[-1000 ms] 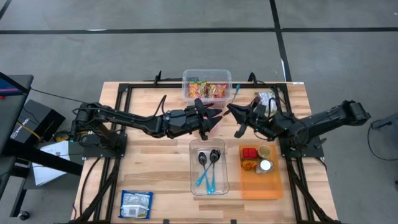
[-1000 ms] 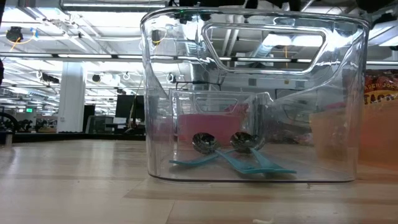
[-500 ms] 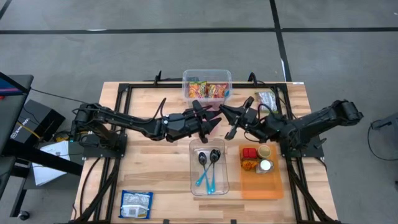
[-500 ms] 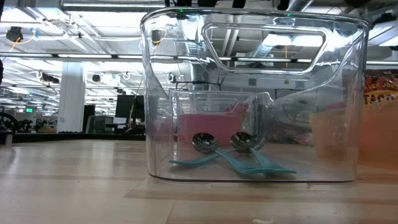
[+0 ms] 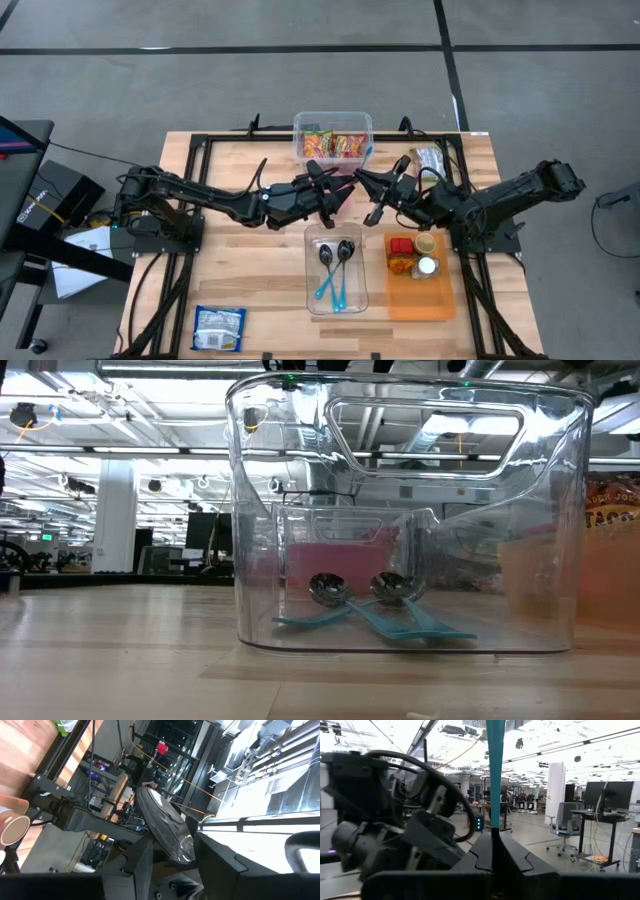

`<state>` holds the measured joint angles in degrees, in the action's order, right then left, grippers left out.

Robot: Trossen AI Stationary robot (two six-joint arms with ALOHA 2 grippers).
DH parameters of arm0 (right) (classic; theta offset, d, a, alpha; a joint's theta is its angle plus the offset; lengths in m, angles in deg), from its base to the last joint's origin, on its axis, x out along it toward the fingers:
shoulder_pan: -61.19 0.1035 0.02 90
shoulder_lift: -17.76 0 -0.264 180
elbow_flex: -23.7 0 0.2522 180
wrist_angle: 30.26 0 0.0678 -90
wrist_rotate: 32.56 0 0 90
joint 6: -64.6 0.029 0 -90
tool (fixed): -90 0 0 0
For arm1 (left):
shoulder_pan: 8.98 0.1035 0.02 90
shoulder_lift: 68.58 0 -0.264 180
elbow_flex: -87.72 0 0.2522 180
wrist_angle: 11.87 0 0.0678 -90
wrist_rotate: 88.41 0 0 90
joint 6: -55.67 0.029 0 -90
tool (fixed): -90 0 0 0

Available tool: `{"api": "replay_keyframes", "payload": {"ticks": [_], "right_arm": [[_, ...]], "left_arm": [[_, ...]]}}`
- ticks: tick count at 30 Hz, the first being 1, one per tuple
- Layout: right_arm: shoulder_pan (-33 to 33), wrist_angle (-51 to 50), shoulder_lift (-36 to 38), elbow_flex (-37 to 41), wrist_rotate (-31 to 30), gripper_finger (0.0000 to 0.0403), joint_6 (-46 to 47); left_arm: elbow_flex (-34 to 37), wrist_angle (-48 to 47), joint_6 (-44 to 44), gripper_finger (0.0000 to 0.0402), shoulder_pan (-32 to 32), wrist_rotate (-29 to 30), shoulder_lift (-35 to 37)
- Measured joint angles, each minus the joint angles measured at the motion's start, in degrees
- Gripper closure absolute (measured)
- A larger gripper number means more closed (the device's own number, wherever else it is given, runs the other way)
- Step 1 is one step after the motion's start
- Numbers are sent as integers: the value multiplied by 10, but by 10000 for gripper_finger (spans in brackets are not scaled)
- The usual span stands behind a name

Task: Pick & Place Food Item
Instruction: Put the blue spoon into the bottom transparent bin

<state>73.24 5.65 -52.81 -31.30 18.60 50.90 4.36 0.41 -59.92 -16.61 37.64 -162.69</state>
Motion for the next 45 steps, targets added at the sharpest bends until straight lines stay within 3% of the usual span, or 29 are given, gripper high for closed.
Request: {"api": "replay_keyframes", "payload": {"ticks": [10,23,28,45], "right_arm": [[3,-3,0,0,0,400,2],[2,-10,2,0,0,393,9],[4,-13,1,0,-13,344,58],[7,-8,3,-1,-16,169,76]], "left_arm": [[1,3,0,294,1,1,-5],[1,25,3,379,12,11,-14],[1,36,40,395,13,21,-14],[1,95,110,400,28,42,-14]]}}
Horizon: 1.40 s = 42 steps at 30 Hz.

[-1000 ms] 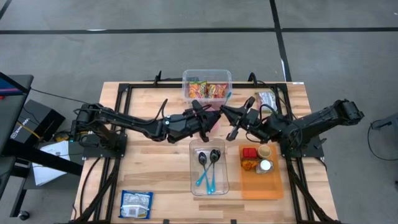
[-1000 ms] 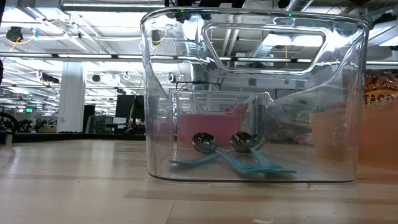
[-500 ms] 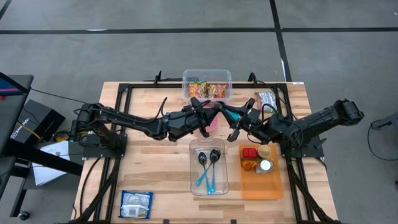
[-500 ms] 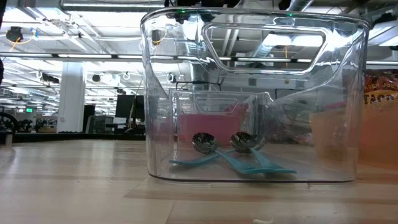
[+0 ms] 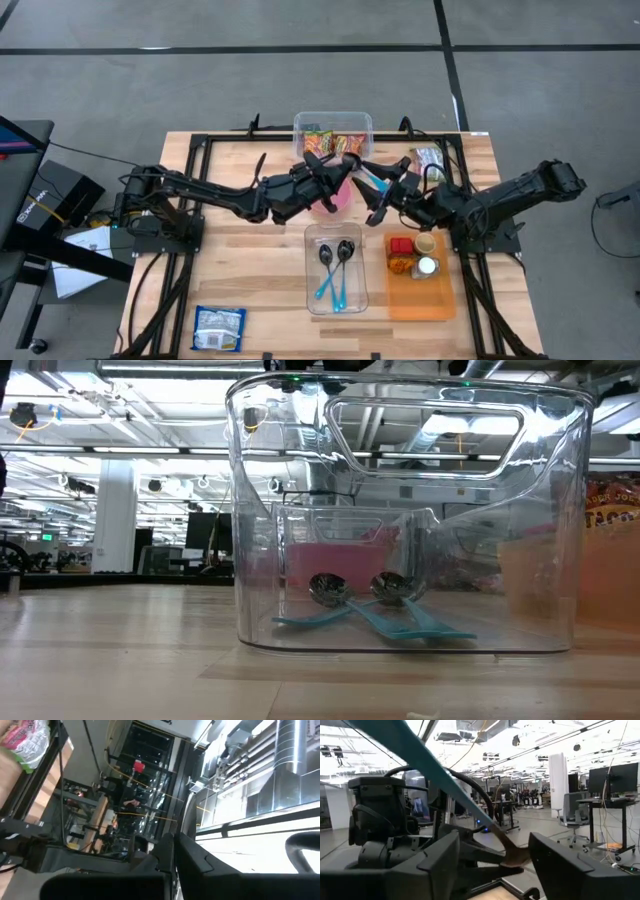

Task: Pick & Place Food Item
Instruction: Put the blue spoon into the bottom transparent bin

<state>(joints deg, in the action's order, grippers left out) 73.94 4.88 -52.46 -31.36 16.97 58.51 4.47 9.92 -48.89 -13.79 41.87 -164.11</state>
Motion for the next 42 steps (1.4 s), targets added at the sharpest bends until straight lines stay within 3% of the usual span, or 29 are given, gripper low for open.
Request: {"api": "replay_keyframes", "payload": {"ticks": [5,10,19,26,29,37,42], "right_arm": [[9,-26,-3,3,-13,158,4],[31,-63,-3,2,-54,157,8],[73,-209,25,2,-85,157,137],[103,-348,86,2,-89,157,247],[110,-394,116,2,-91,157,280],[100,-478,191,2,-92,157,316],[84,-505,224,2,-92,157,316]], "left_arm": [[-2,36,-1,400,2,-1,5],[-2,56,60,400,17,-9,10],[-1,47,267,400,68,-159,71],[-1,-98,385,401,102,-308,148],[-1,-171,423,400,104,-341,181],[-1,-358,458,401,69,-373,211],[0,-407,491,401,26,-374,185]]}}
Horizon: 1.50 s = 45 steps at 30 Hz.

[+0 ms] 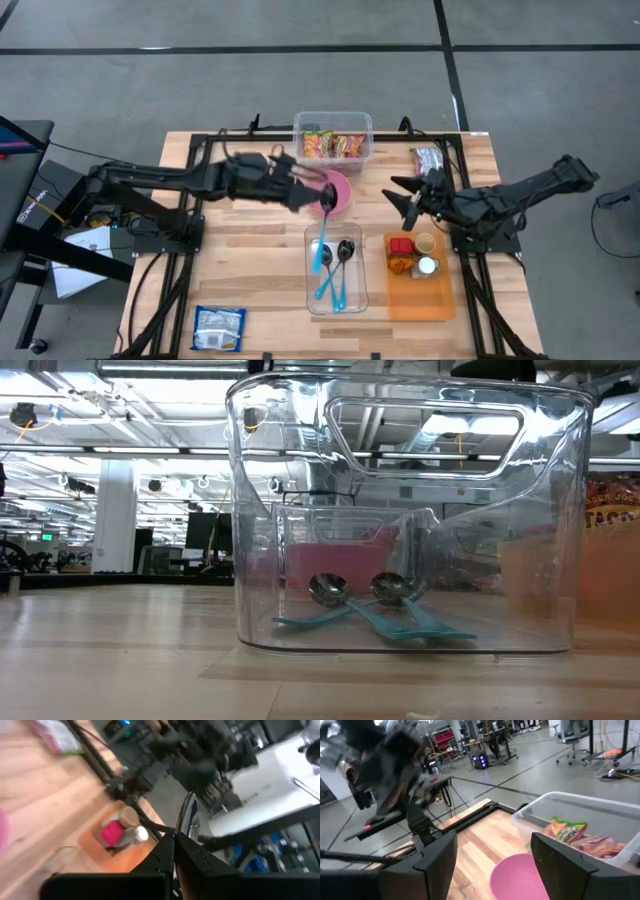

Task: Pick & Place Food Item
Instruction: Put the blue spoon into the bottom transparent bin

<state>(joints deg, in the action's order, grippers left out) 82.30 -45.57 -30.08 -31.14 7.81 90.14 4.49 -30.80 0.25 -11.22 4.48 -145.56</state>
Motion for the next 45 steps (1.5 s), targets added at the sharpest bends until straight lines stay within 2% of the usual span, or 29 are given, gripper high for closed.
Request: {"api": "replay_keyframes", "payload": {"ticks": [11,15,21,27,33,39,45], "right_arm": [[-25,-15,38,-1,0,157,-1],[-29,-15,43,-1,1,157,-1],[-29,-16,45,-1,2,157,-6],[-29,-30,45,-1,2,157,-6],[-29,-33,44,-1,2,157,-6],[-29,-42,44,-1,3,157,-6],[-29,-49,44,0,3,157,-5]], "left_arm": [[-1,26,17,401,-46,-21,-117],[-1,28,57,401,-61,-22,-153],[-1,8,90,401,-94,16,-183],[-1,-13,88,401,-135,112,-185],[-1,-15,92,401,-137,187,-185],[-1,-21,107,401,-120,194,-193],[-2,-4,145,401,-135,211,-237]]}}
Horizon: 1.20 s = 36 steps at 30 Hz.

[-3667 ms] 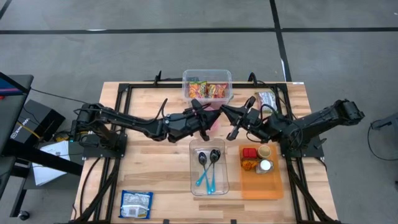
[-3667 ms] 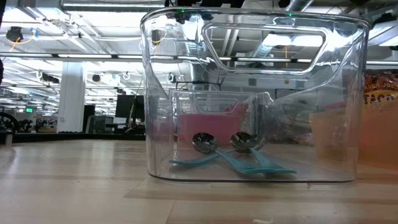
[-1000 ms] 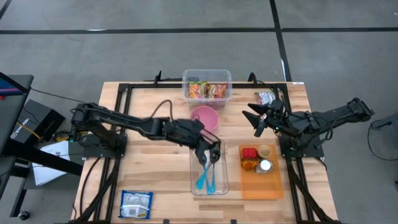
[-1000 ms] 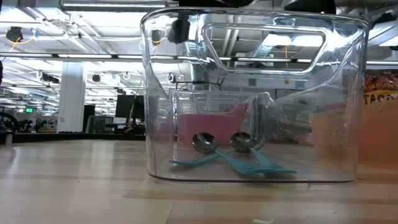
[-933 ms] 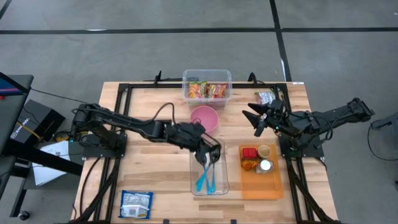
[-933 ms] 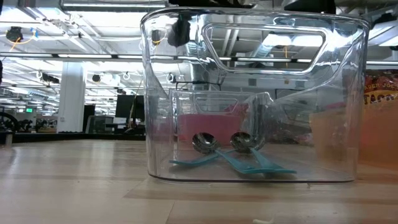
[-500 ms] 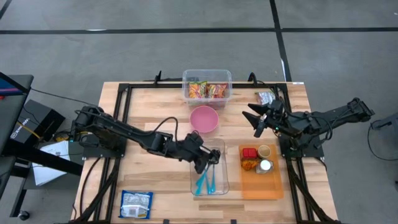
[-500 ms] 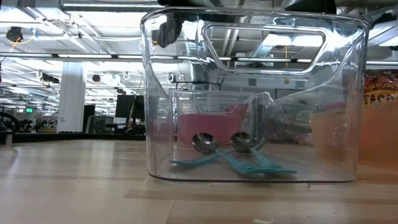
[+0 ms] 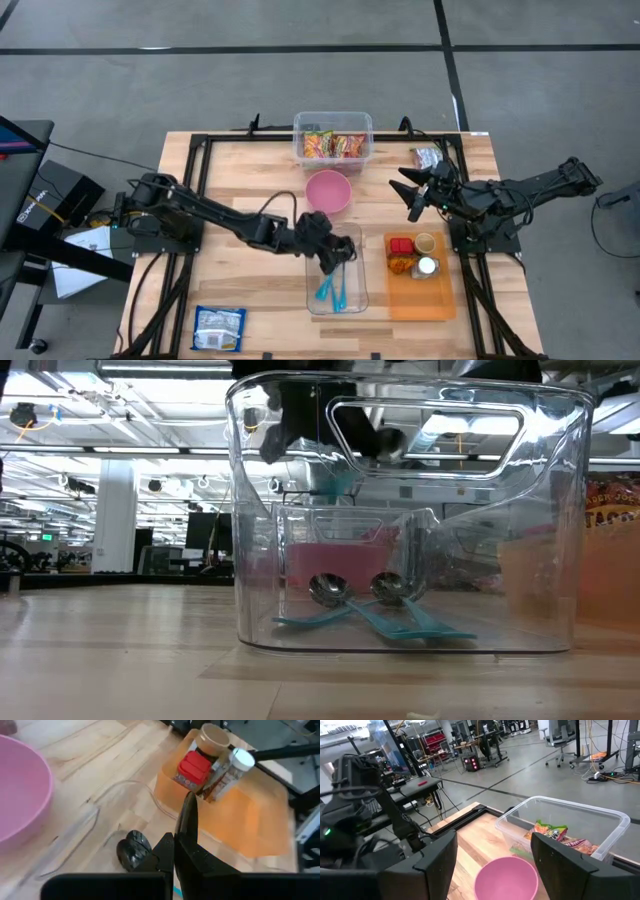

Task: Pick & Place Food Item
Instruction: Put the blue spoon into the bottom transparent bin

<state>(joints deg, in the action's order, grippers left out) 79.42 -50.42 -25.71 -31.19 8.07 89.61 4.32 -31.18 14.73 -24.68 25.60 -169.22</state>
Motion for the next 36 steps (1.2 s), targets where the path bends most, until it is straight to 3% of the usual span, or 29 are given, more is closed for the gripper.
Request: {"api": "replay_keyframes", "payload": {"ticks": [4,10,36], "right_arm": [[0,-4,0,0,0,157,0],[0,-13,0,0,0,157,1],[0,-24,0,0,0,157,1]], "left_arm": [[-1,6,17,401,-18,41,-25],[-1,8,18,401,-25,55,-41],[-1,4,-16,402,-22,46,-71]]}}
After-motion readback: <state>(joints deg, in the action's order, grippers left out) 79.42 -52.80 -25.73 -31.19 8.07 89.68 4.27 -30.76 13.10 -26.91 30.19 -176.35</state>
